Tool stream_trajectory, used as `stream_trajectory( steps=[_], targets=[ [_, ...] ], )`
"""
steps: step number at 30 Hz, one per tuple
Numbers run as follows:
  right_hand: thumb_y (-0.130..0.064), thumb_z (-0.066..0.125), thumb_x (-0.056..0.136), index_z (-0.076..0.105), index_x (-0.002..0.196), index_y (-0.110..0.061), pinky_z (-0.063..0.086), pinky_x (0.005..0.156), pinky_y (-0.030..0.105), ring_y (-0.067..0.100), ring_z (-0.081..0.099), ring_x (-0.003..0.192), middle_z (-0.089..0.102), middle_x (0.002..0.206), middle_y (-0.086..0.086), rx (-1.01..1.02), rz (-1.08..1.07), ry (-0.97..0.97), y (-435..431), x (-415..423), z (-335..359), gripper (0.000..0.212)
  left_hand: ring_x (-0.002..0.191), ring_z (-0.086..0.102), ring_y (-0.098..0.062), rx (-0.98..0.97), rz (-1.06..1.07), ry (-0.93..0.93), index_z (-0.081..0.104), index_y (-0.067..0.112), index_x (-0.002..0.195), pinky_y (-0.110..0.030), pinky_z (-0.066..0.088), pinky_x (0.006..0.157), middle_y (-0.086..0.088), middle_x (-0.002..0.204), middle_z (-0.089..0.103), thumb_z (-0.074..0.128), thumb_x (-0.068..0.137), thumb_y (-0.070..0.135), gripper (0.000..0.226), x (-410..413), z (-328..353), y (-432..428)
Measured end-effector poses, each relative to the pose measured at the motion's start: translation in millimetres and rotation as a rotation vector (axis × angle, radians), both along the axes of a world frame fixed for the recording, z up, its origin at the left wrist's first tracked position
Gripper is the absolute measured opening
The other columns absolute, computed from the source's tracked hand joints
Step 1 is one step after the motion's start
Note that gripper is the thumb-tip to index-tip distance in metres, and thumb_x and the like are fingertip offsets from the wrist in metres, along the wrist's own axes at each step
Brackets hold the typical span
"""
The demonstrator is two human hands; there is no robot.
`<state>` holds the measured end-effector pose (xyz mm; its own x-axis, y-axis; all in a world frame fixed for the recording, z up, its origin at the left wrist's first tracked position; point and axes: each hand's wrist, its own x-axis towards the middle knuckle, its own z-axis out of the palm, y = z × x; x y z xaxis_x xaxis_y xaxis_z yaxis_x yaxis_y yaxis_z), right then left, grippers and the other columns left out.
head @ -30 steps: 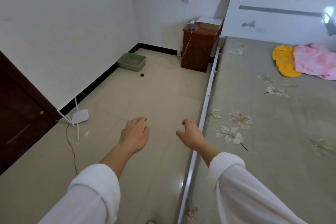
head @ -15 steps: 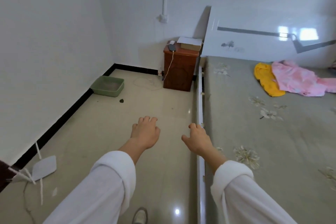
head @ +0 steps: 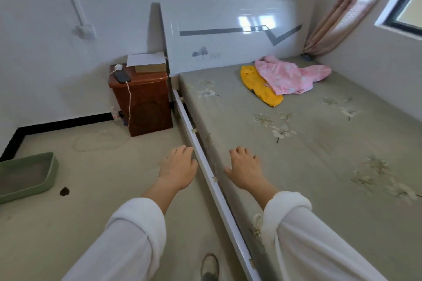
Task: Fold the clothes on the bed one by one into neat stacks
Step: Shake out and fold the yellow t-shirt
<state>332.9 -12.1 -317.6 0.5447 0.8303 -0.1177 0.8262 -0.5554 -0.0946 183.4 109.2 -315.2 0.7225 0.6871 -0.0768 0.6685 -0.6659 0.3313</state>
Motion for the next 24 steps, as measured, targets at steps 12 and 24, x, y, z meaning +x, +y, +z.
stream_trajectory(
  steps=[12,24],
  targets=[
    [-0.042,0.045,0.093,0.043,0.128,-0.011,0.036,0.096,0.048,0.031,0.041,0.122,0.045,0.131,0.011,-0.033,-0.302,0.033,151.3,228.0,-5.7,0.046,0.135,0.031,-0.025,-0.086,-0.224,0.076,0.032,0.018,0.145,-0.041,0.033,0.107,-0.005,0.149,0.035,0.036,0.099,0.035,0.049,254.3,-8.2,191.5],
    [-0.041,0.046,0.094,0.038,0.134,-0.012,0.038,0.098,0.046,0.029,0.04,0.124,0.043,0.135,0.01,-0.018,-0.523,0.184,319.5,418.6,-37.9,0.051,0.134,0.031,-0.027,-0.173,-0.327,0.08,0.035,0.016,0.143,-0.042,0.032,0.107,-0.009,0.148,0.035,0.035,0.099,0.035,0.048,474.7,-40.4,401.8]
  ],
)
